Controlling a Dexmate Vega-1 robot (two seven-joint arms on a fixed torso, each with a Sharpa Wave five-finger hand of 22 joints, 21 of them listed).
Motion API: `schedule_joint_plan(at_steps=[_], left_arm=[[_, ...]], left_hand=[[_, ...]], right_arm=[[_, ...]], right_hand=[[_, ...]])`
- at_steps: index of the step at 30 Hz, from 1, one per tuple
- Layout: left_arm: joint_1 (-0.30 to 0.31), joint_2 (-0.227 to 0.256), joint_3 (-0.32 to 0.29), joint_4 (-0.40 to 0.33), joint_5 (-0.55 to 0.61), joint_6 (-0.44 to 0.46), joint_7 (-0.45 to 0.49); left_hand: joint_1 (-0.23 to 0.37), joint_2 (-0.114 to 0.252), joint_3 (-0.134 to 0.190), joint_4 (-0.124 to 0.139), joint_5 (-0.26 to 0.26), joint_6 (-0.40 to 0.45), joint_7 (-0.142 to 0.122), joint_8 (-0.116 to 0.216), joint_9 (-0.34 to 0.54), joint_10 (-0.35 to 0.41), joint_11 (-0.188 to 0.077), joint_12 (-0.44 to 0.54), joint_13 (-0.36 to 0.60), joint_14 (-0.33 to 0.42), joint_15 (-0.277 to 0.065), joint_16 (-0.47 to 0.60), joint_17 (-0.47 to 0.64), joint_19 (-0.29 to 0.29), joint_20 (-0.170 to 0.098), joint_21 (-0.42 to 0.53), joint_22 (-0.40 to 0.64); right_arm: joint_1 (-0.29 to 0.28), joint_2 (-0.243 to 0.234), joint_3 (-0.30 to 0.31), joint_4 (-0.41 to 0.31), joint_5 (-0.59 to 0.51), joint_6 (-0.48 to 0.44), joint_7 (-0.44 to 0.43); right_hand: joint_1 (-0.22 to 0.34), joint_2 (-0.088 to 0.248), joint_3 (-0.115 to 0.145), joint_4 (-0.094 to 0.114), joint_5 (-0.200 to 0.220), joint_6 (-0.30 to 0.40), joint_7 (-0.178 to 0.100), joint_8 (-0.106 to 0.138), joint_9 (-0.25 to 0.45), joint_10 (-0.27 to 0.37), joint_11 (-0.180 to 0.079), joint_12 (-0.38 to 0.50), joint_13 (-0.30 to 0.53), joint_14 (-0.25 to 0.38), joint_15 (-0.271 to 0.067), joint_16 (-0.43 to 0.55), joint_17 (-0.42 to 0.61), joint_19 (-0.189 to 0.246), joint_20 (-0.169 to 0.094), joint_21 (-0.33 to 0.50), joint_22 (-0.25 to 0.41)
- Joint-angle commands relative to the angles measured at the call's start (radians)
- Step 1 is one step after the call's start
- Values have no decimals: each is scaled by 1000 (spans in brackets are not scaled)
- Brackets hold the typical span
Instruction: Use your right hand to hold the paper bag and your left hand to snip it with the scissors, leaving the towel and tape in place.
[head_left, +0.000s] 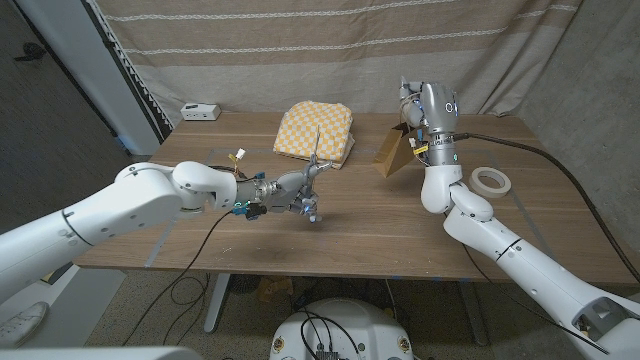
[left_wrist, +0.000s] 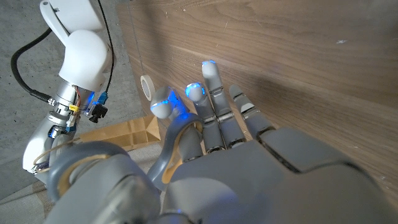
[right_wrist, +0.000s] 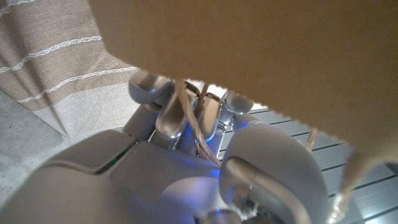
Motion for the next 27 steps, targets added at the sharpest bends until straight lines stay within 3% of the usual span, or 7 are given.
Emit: schedule_joint_plan(at_steps=[1,6,10,14,16,18,27], left_arm=[[-10,-15,12,3,-1,8,-2],[-10,-14,11,1,-3,11,-1],[-8,-11,8,-2,-7,13,2],[-1,-9,4,-2,-15,13,8],[0,-9,5,-1,-16,12,6],[1,-9,5,-1,-16,10,7],[7,-13,4,3,-20,5,13]], left_hand=[[9,-3,-22,18,3,79,81,325,0,24,-11,1,-5,-1,-29,8,0,4,2,6,3],[9,-2,-22,19,4,78,80,325,0,25,-9,0,-6,-1,-29,9,-2,4,2,6,3],[9,-2,-22,19,4,78,80,325,0,24,-10,4,1,-2,-30,10,-2,5,2,6,3],[9,-2,-22,20,5,79,81,325,0,25,-13,3,-1,-4,-31,12,0,4,2,5,4],[9,-2,-22,20,5,80,81,325,0,25,-12,4,0,-3,-30,12,0,4,2,6,4],[9,-1,-22,20,5,81,82,325,0,25,-13,4,1,0,-31,12,-5,4,3,6,4],[8,-2,-23,22,5,84,82,326,0,27,-12,10,9,2,-33,14,-8,4,4,6,4]], right_arm=[[6,56,-39,-66,5,-243,126],[10,63,-41,-77,61,-261,163],[8,53,-37,-120,112,-306,243],[-1,42,-18,-169,184,-334,312],[-9,39,-4,-189,222,-336,332],[-17,39,12,-208,265,-337,348],[-55,80,64,-241,406,-330,311]], right_hand=[[10,-78,-56,-40,21,-80,0,-25,-34,-38,-3,-2,2,-6,-3,-13,0,-5,-5,-29,-9],[46,-96,-83,-78,39,-156,11,-43,-50,-107,1,-10,1,-24,-5,-50,-17,-29,-9,-106,-88],[24,-19,-102,-43,47,-283,12,-66,-34,-256,9,-21,0,-106,-8,-194,-101,25,-13,-135,-117],[29,33,-84,-18,58,-425,28,-65,36,-417,2,-23,-1,-153,-11,-346,-212,16,-16,-214,-168],[31,31,-82,-4,58,-464,27,-68,56,-491,5,-19,-1,-198,-10,-428,-281,21,-16,-294,-273],[46,45,-97,9,58,-508,44,-55,111,-569,5,3,3,-251,-10,-602,-509,77,-17,-431,-496],[75,51,-49,57,59,-545,105,-58,115,-648,33,13,4,-326,2,-834,-752,147,-16,-565,-741]])
